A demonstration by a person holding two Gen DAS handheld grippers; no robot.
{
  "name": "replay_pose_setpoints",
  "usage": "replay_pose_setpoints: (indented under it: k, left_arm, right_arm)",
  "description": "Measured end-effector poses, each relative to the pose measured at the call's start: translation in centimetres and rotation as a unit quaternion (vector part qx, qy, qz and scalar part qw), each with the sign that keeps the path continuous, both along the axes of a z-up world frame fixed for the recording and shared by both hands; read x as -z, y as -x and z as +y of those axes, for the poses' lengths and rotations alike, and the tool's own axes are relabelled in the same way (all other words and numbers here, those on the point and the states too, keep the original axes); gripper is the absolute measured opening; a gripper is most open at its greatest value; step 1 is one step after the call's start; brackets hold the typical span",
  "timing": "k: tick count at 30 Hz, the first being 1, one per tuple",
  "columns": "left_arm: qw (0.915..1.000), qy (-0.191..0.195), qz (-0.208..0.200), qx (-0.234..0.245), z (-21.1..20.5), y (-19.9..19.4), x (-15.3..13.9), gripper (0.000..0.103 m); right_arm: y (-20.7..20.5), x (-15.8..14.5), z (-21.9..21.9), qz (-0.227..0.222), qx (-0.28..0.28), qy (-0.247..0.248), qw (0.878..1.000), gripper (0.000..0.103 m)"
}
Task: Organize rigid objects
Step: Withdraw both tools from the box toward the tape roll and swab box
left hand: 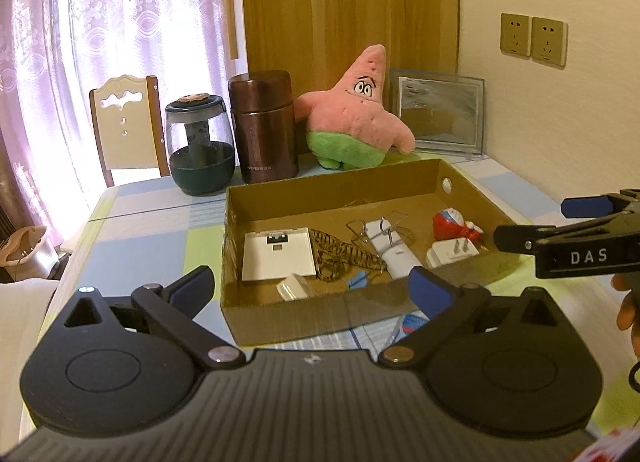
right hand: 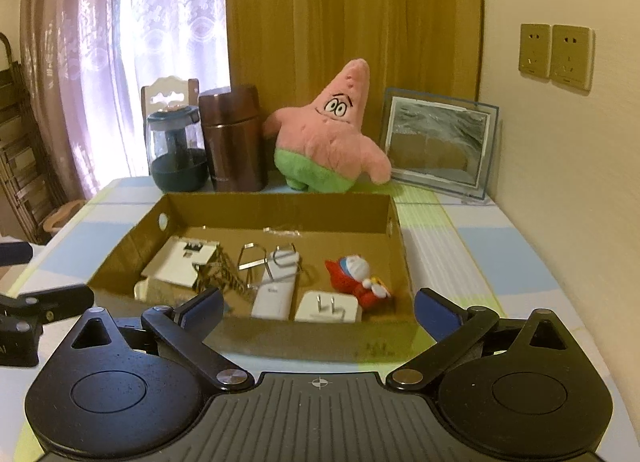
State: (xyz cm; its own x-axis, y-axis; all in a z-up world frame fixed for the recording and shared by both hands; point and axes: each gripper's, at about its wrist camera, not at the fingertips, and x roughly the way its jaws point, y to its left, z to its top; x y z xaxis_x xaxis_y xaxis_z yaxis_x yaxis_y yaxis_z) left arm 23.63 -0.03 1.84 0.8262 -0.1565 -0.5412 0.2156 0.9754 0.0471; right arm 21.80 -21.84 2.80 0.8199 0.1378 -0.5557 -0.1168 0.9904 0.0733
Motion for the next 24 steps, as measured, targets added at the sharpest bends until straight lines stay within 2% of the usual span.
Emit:
replay_pose_setpoints:
  k: [16,24]
  left_arm:
    - [0.9998,-0.005,0.018,0.010,0.5,4.7,1.5,0.101]
    - [0.9993,-0.013,0.028,0.021,0.4,5.8,2.7,0.101]
  right_arm:
    - [6.2,2.6,-0.4,0.036,-0.002,0.029,0.999,0.099]
    - [7.4,4.1,-0.6,0.047,-0.014,0.042,0.998,0.099]
